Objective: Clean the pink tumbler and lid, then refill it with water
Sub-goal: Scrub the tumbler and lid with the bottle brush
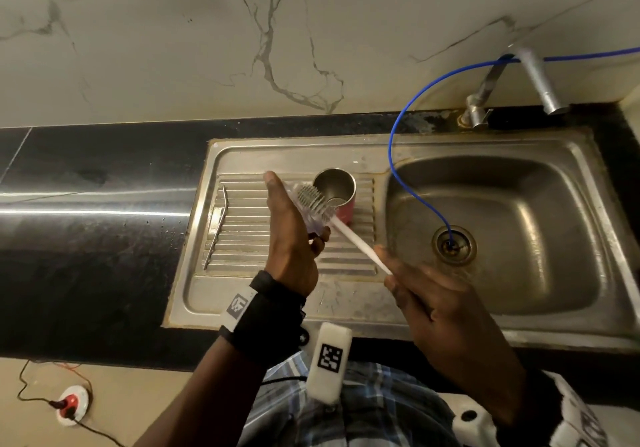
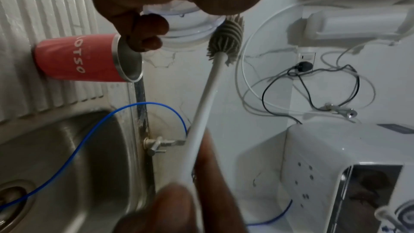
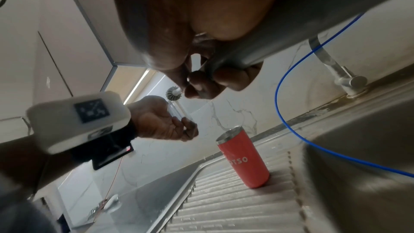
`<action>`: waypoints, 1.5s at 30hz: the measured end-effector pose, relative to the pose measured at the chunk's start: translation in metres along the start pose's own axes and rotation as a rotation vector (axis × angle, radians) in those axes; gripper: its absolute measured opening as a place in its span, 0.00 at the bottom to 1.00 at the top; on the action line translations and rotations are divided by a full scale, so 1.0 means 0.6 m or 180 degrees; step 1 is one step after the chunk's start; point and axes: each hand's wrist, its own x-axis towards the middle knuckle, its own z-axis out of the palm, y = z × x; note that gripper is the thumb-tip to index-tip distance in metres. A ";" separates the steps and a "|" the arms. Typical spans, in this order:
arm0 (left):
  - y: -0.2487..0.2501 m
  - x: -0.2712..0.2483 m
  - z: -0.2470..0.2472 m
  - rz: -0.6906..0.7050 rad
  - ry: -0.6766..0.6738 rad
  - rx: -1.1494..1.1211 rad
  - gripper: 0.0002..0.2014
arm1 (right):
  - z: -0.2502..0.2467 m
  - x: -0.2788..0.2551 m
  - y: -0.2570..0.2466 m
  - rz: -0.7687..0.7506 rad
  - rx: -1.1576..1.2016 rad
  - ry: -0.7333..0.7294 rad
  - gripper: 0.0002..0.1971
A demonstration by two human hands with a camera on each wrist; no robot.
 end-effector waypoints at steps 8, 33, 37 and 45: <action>-0.007 -0.007 0.003 0.0158 -0.0065 0.0008 0.41 | 0.006 -0.001 -0.005 -0.0022 -0.0085 0.0066 0.25; 0.034 -0.045 -0.020 0.0334 -0.0321 0.0442 0.28 | -0.043 0.041 0.010 -0.0405 -0.0078 0.0075 0.22; 0.024 -0.051 -0.028 0.0050 -0.0673 0.0338 0.31 | -0.054 0.063 0.008 -0.0619 -0.0073 0.0057 0.20; 0.038 -0.063 -0.047 -0.0070 -0.1359 0.0404 0.26 | -0.083 0.127 0.066 -0.0769 -0.0260 0.0260 0.15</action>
